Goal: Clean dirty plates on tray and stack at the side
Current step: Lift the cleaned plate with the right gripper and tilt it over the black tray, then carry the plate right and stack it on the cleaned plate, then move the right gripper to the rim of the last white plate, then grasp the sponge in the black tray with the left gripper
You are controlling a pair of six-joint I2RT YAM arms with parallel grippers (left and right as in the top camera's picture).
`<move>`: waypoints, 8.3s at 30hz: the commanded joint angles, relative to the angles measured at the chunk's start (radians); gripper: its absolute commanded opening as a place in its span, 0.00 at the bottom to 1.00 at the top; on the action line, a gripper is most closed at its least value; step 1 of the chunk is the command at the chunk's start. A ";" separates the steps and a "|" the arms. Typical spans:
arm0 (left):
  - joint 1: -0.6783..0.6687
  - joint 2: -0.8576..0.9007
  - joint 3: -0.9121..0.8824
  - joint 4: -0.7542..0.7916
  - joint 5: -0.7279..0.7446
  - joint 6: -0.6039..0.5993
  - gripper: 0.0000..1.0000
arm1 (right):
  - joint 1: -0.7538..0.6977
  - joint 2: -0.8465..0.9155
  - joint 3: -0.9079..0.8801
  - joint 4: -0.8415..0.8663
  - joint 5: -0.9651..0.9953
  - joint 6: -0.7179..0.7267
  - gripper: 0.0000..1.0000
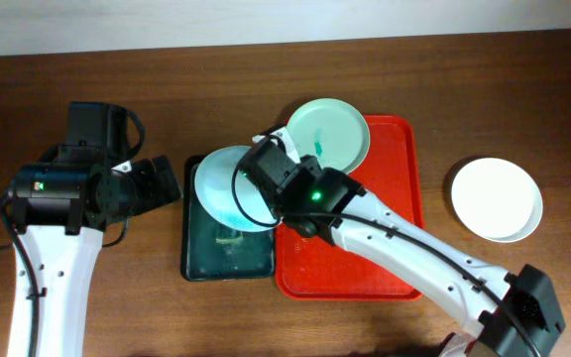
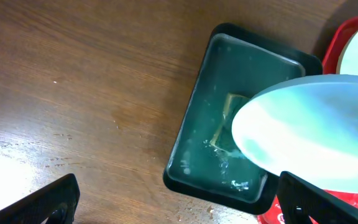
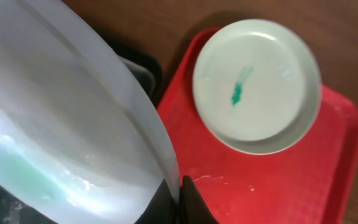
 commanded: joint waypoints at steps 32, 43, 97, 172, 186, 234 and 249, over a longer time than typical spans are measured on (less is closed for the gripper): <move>0.005 -0.008 0.007 0.000 -0.001 -0.006 0.99 | 0.282 -0.061 0.028 -0.013 0.674 -0.018 0.04; 0.003 -0.008 0.007 -0.001 -0.001 -0.006 0.99 | 0.281 -0.061 0.028 -0.013 0.673 -0.017 0.04; 0.003 -0.008 0.007 -0.001 -0.001 -0.006 0.99 | -1.588 0.077 -0.122 -0.291 -0.645 0.007 0.47; 0.003 -0.008 0.007 -0.001 -0.001 -0.006 0.99 | -0.703 -0.372 -0.390 -0.227 -0.564 0.098 0.40; -0.163 0.101 -0.077 0.101 0.178 0.102 0.84 | -0.702 -0.535 -0.313 -0.300 -0.568 -0.041 0.98; -0.330 0.636 -0.220 0.440 0.016 0.021 0.02 | -0.702 -0.521 -0.313 -0.317 -0.568 -0.041 0.76; -0.343 0.636 -0.155 0.196 0.064 0.015 0.47 | -0.702 -0.520 -0.314 -0.326 -0.564 -0.040 0.72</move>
